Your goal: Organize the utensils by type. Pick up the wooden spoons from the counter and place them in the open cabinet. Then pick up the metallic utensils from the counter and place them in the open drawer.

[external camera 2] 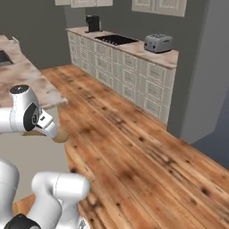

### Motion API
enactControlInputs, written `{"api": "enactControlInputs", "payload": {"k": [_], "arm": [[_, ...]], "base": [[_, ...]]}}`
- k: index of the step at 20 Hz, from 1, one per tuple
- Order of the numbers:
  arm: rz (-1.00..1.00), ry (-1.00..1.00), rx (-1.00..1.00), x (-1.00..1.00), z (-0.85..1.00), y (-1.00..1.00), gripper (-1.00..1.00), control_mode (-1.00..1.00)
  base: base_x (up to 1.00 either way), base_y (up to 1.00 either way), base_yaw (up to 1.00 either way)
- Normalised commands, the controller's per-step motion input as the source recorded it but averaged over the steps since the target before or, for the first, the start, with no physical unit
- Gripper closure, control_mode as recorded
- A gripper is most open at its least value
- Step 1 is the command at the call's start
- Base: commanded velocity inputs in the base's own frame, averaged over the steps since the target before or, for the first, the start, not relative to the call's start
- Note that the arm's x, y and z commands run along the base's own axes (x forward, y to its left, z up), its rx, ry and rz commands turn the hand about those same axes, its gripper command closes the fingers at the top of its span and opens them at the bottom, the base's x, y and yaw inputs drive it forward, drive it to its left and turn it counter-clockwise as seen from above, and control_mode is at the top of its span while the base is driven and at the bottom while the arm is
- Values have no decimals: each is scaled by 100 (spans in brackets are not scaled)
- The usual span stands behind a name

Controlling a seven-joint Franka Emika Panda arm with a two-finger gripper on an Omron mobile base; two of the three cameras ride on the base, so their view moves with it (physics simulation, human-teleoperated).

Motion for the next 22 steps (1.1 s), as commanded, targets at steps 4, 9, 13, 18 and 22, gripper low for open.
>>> {"api": "enactControlInputs", "payload": {"k": [4, 9, 13, 18, 22], "arm": [[0, 0, 0, 0, 0, 0, 100, 100], [0, 0, 0, 0, 0, 0, 100, 100], [0, 0, 0, 0, 0, 0, 100, 100], [0, 0, 0, 0, 0, 0, 100, 100], [0, 0, 0, 0, 0, 0, 100, 100]], "base": [[90, -55, 5], [93, -48, 12], [98, -31, 27], [96, -9, 47], [98, -8, 45]]}}
